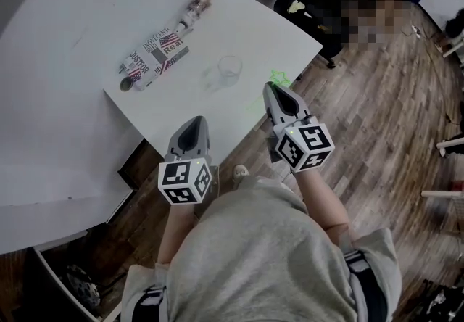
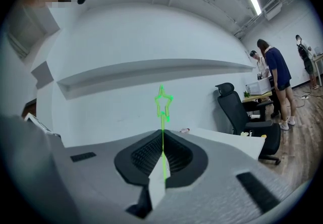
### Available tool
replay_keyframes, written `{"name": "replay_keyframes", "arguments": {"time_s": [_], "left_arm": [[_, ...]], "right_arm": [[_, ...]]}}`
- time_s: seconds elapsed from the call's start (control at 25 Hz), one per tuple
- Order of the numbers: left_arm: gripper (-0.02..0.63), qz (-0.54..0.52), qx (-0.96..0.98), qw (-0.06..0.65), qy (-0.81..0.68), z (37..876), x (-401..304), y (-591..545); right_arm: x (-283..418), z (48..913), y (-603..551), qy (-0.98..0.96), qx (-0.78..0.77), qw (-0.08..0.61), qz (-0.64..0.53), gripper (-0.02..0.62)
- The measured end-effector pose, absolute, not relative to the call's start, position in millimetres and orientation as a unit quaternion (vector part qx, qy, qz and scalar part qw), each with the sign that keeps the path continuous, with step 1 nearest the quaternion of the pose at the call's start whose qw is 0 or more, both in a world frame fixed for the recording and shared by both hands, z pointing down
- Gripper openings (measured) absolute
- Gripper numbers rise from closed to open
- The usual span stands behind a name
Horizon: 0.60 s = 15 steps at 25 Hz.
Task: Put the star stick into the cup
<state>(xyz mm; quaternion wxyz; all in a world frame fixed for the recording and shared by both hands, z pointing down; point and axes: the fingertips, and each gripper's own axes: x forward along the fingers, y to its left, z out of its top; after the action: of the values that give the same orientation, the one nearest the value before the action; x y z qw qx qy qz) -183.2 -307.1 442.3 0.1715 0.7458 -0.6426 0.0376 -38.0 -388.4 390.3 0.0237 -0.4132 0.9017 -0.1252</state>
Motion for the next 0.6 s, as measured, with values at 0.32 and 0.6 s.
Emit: {"name": "replay_keyframes", "arguments": {"time_s": [0.32,0.6], "left_arm": [[0.012,0.039,0.729,0.185,-0.658,457.5,-198.4,-346.9],[0.012,0.049,0.717,0.192,-0.668,468.6,-210.0,-373.2]], "right_arm": [[-66.6,392.7,-442.2,0.915,-0.384,0.020,-0.121,-0.002],[-89.7,390.9,-480.6,0.924,-0.363,0.022,-0.121,-0.001]]}}
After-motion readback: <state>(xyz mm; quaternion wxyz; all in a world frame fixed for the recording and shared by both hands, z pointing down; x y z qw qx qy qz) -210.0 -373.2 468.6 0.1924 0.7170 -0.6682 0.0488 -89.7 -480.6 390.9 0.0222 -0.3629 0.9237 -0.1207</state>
